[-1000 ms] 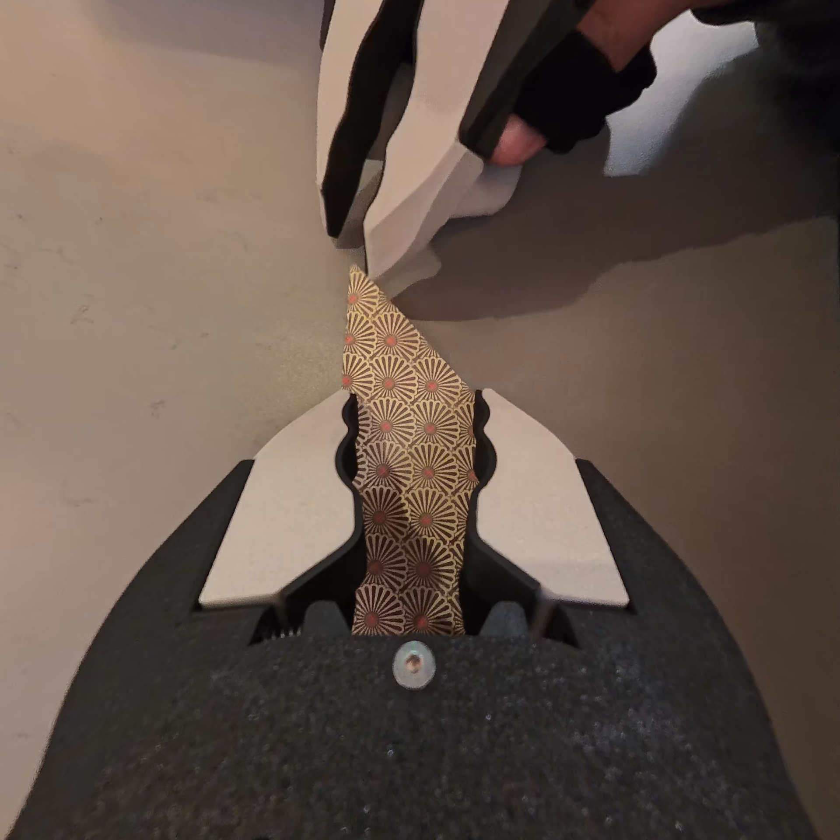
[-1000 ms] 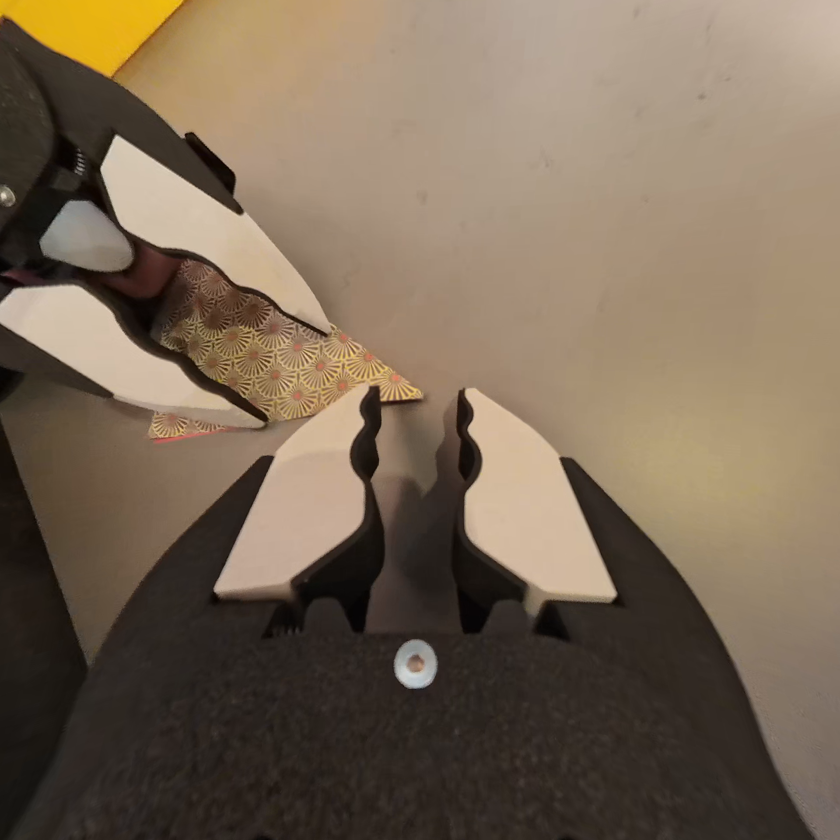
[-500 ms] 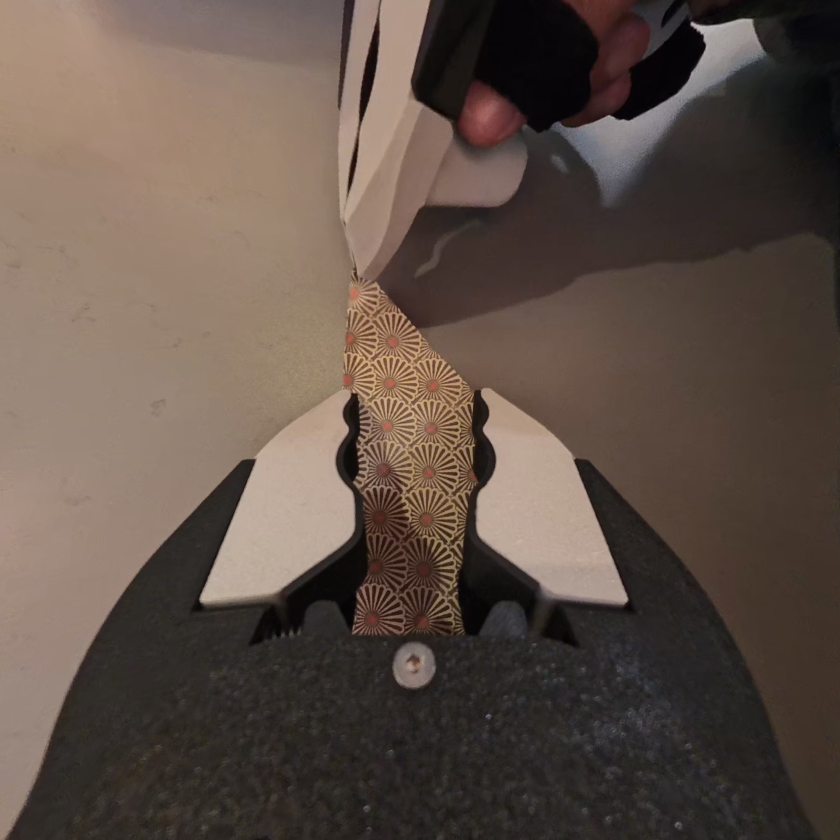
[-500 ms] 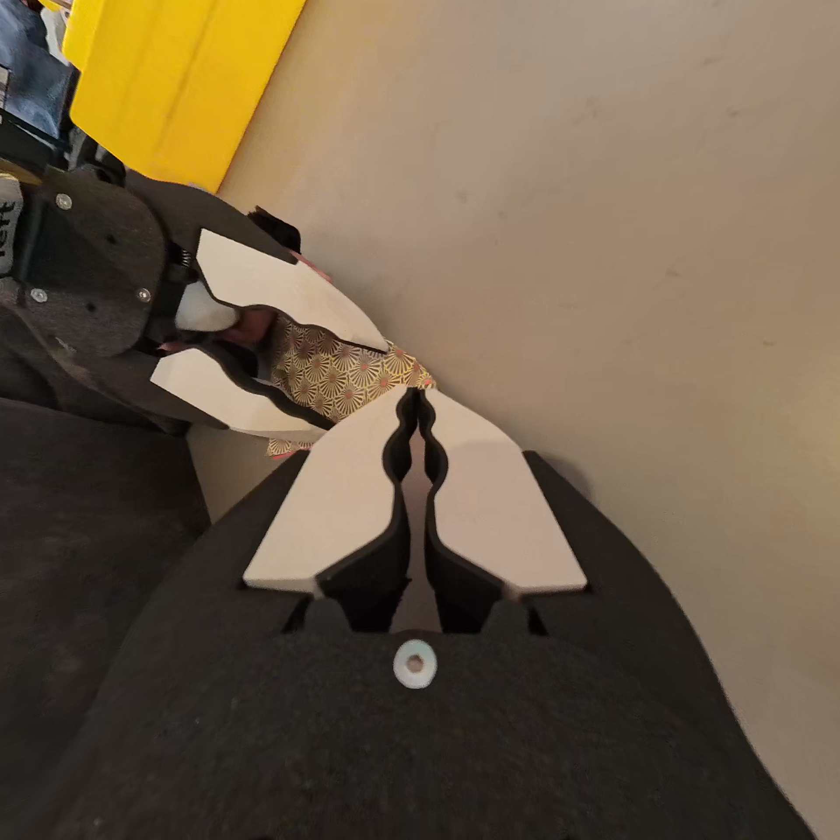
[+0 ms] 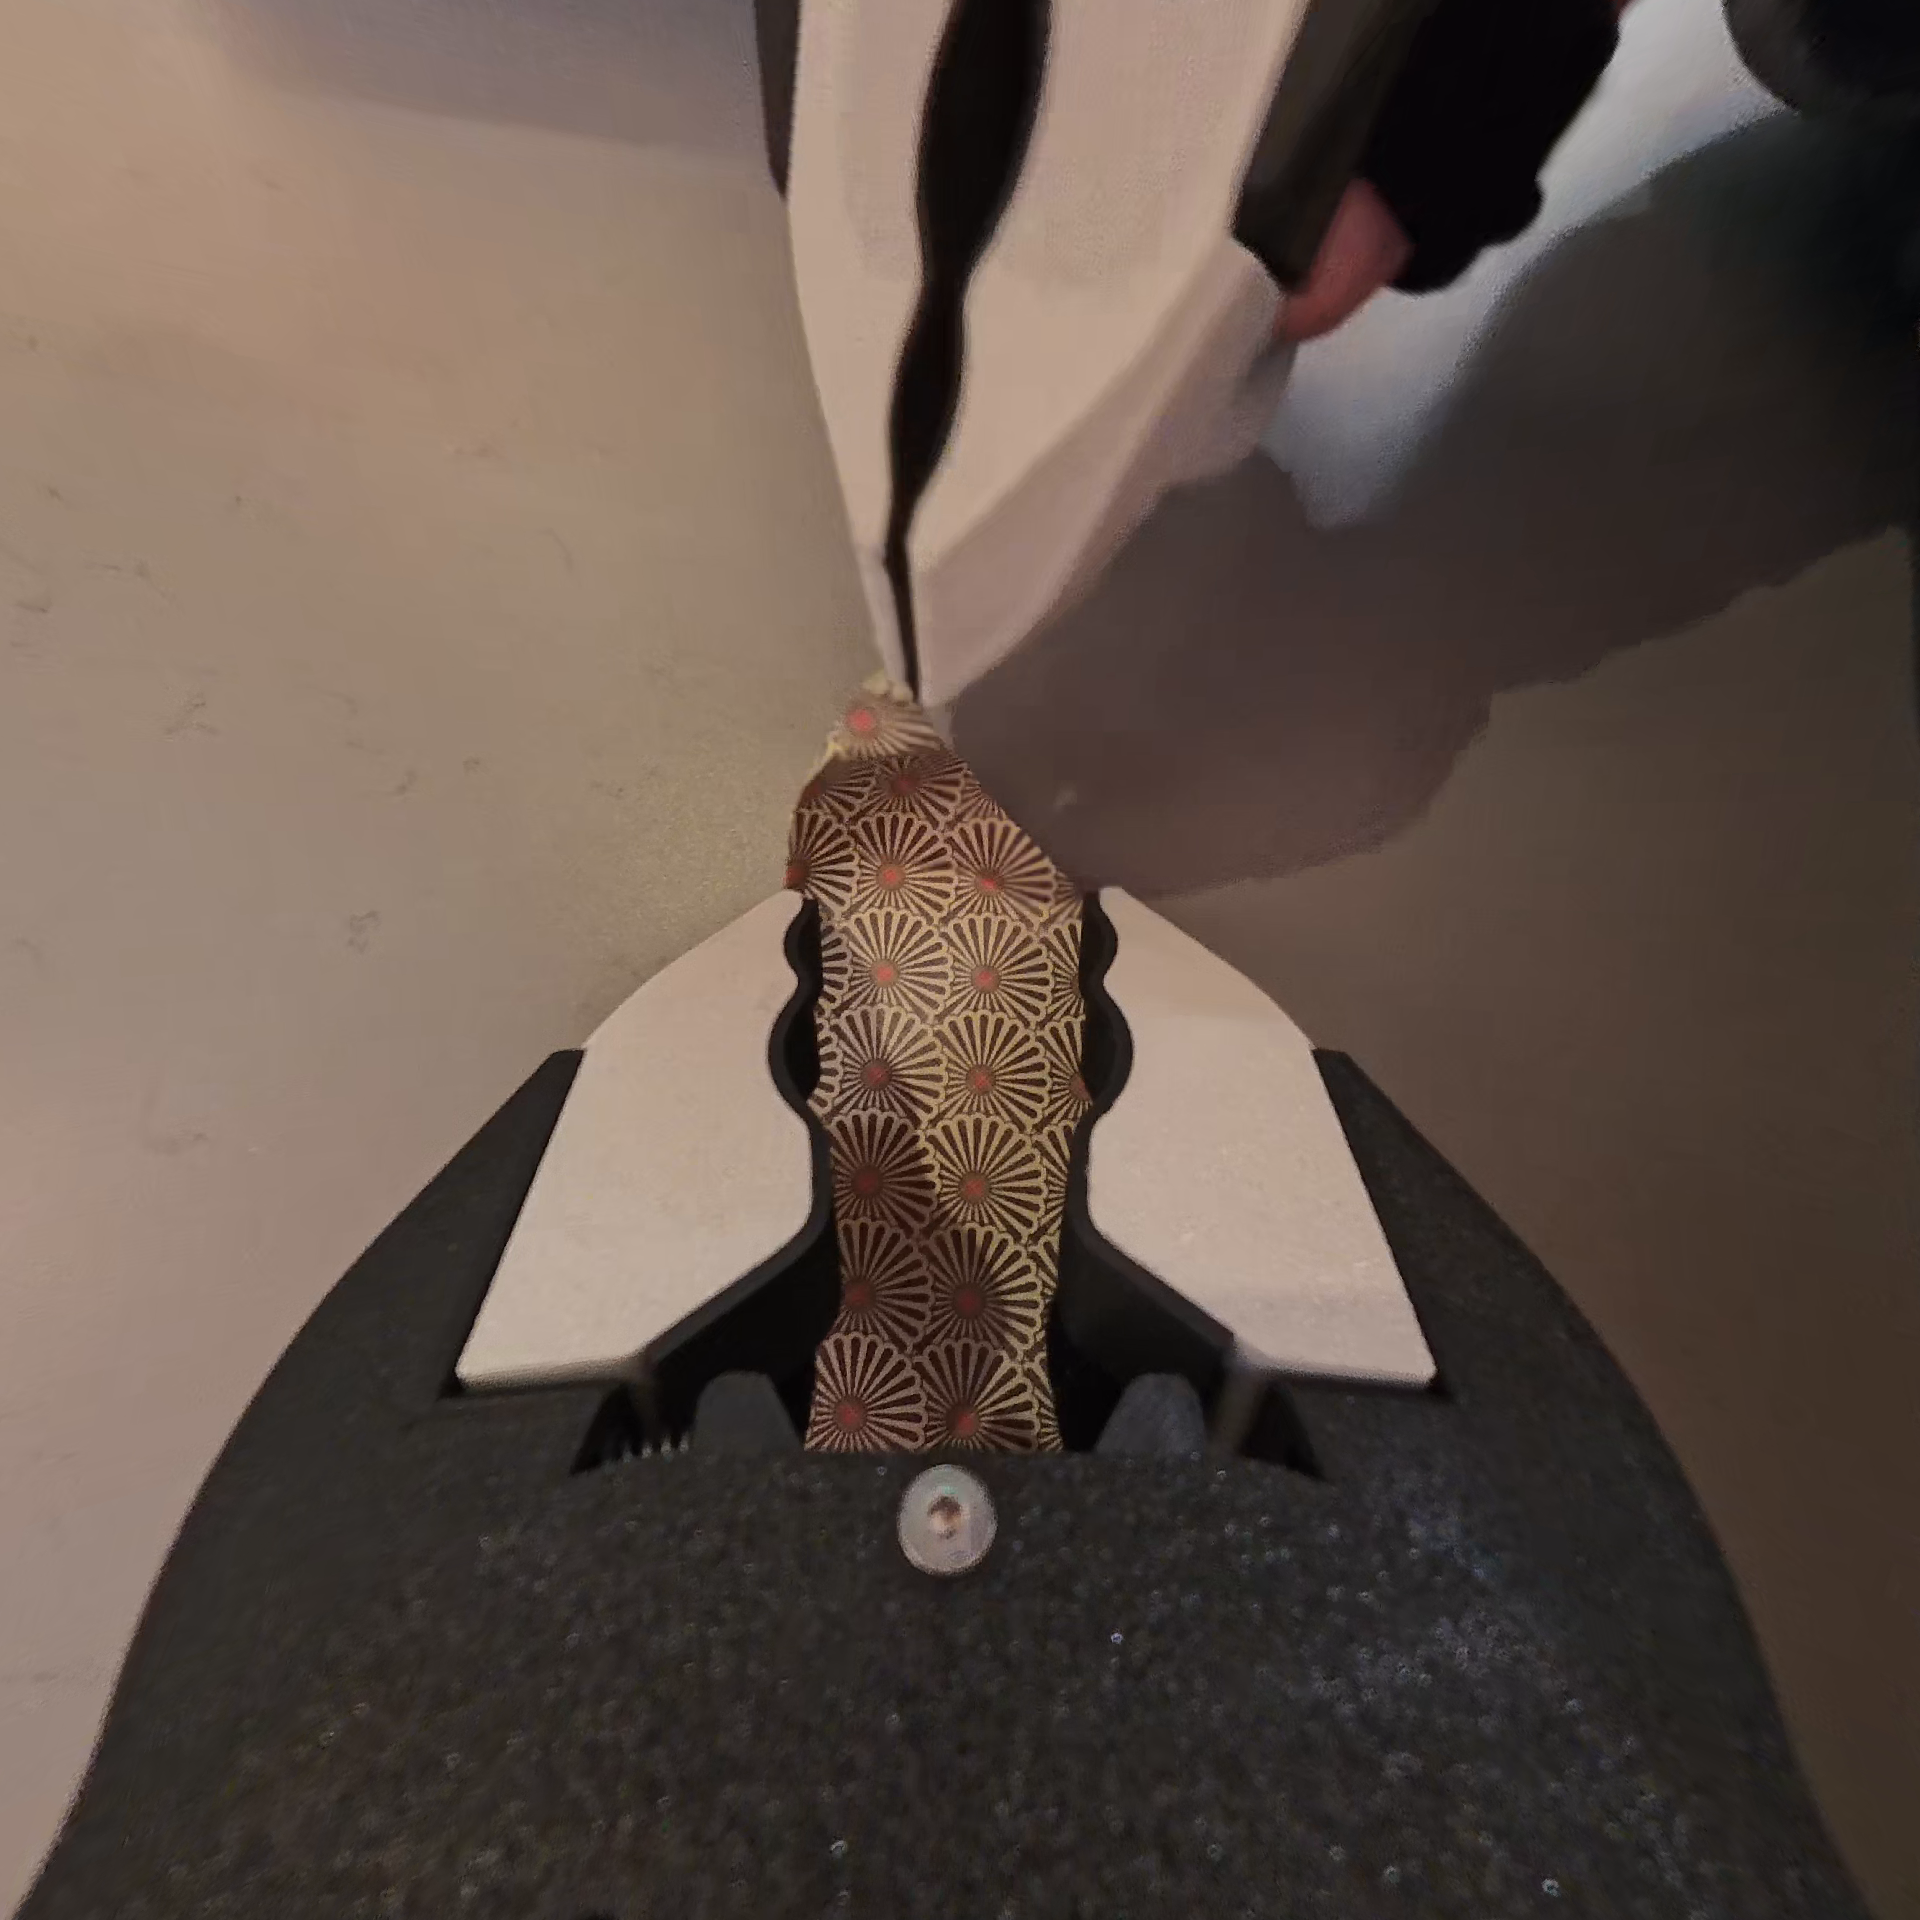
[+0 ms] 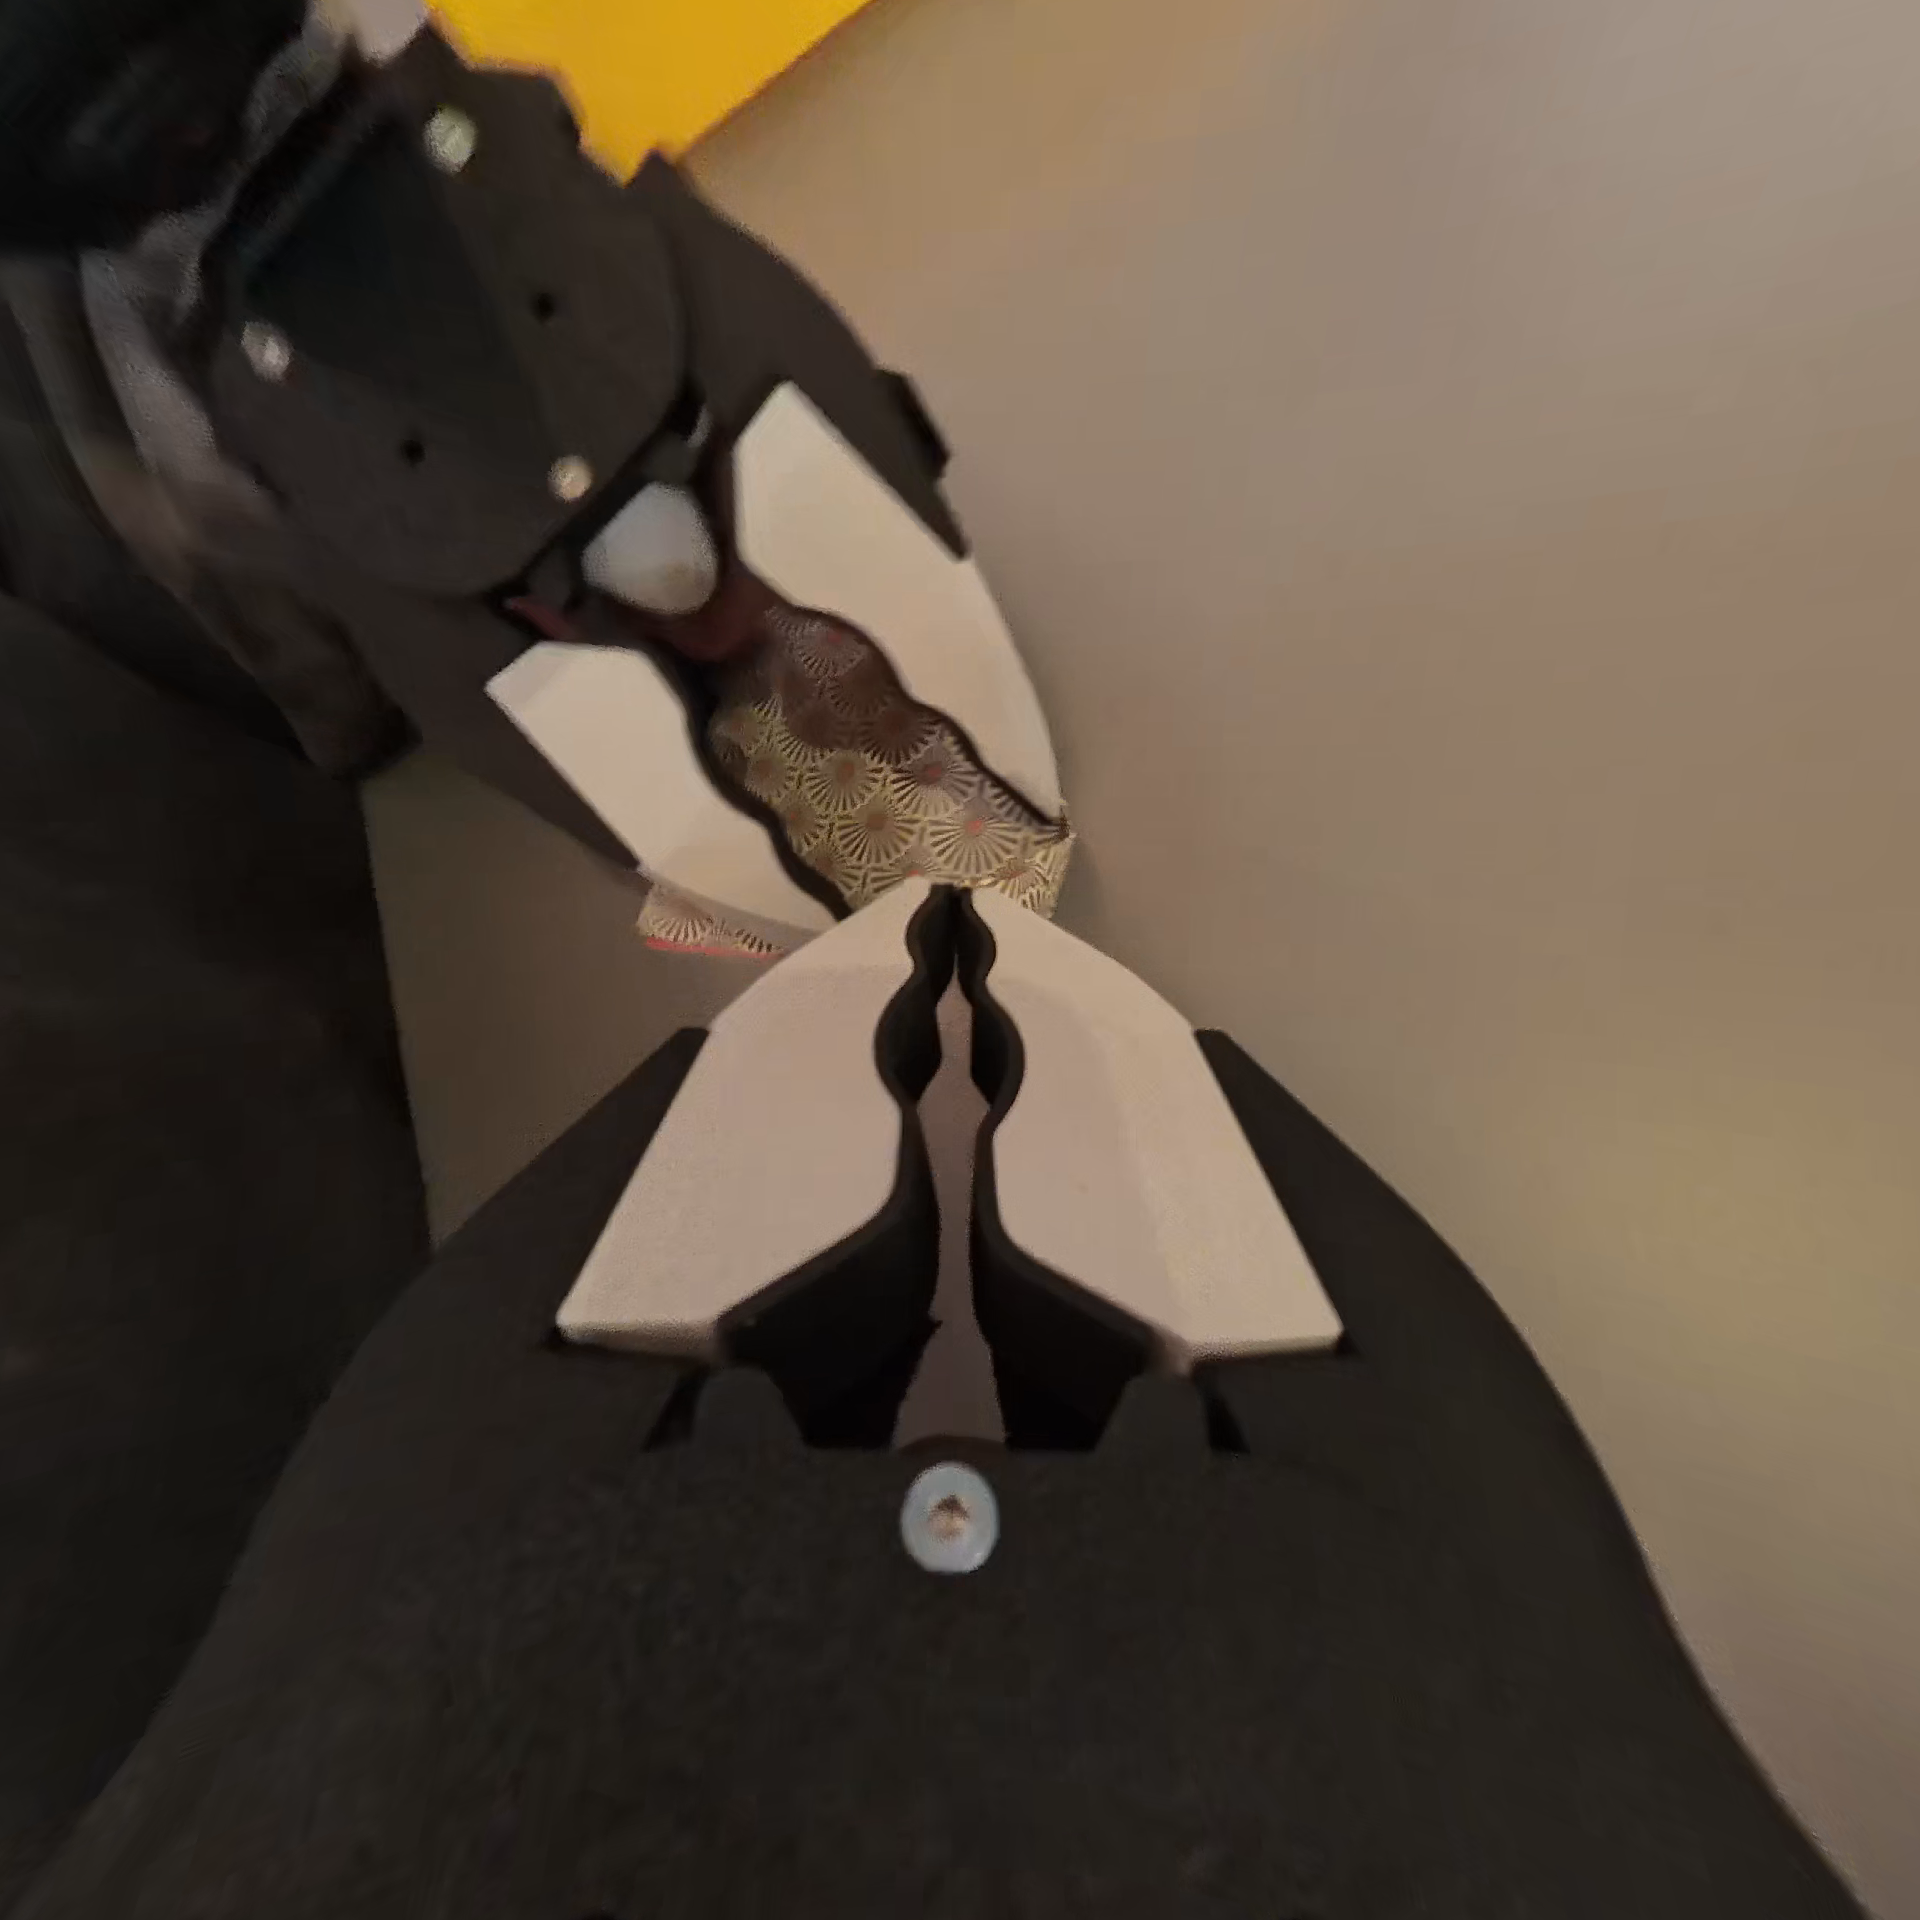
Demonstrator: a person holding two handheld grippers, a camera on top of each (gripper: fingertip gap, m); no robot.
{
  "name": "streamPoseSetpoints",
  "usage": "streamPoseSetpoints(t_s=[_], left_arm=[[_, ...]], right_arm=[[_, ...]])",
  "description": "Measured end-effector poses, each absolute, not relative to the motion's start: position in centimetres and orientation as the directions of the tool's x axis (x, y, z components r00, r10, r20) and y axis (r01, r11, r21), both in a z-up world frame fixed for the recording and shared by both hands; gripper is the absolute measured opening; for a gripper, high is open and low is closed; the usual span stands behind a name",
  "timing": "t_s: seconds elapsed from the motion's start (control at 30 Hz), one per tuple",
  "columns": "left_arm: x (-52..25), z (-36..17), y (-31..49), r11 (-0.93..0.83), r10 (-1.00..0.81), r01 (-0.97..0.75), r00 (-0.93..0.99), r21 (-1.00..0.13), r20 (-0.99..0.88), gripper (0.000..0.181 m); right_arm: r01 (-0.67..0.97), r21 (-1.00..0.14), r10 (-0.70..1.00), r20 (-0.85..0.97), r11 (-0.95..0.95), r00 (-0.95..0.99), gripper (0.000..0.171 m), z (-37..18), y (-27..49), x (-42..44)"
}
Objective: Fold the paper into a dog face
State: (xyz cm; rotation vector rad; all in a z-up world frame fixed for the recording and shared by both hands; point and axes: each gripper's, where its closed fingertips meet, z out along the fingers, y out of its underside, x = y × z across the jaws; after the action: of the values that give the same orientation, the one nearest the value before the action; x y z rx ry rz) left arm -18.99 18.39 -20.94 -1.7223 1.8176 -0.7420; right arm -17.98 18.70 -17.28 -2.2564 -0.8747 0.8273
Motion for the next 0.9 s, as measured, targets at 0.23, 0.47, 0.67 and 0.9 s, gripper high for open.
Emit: streamPoseSetpoints(t_s=[0.23,0.47,0.67,0.9], left_arm=[[-19.0,-20.9,18.4,0.042,-0.999,-0.710,-0.051,-0.703,-0.008,0.047],[-19.1,-20.5,18.8,0.017,-1.000,-0.692,-0.026,-0.722,0.001,0.047],[-19.7,-20.2,19.7,0.003,-1.000,-0.685,0.001,-0.729,-0.005,0.048],[-19.7,-20.9,19.4,0.018,-1.000,-0.709,-0.015,-0.705,-0.010,0.042]], right_arm=[[0.508,-0.668,0.804,-0.238,-0.543,0.546,0.000,-18.8,17.1,-19.8],[0.524,-0.640,0.792,-0.236,-0.562,0.563,0.000,-20.1,16.9,-19.3],[0.549,-0.622,0.797,-0.220,-0.559,0.562,0.000,-20.8,16.7,-19.4],[0.367,-0.719,0.689,-0.212,-0.590,0.693,0.003,-19.0,21.8,-16.7]])
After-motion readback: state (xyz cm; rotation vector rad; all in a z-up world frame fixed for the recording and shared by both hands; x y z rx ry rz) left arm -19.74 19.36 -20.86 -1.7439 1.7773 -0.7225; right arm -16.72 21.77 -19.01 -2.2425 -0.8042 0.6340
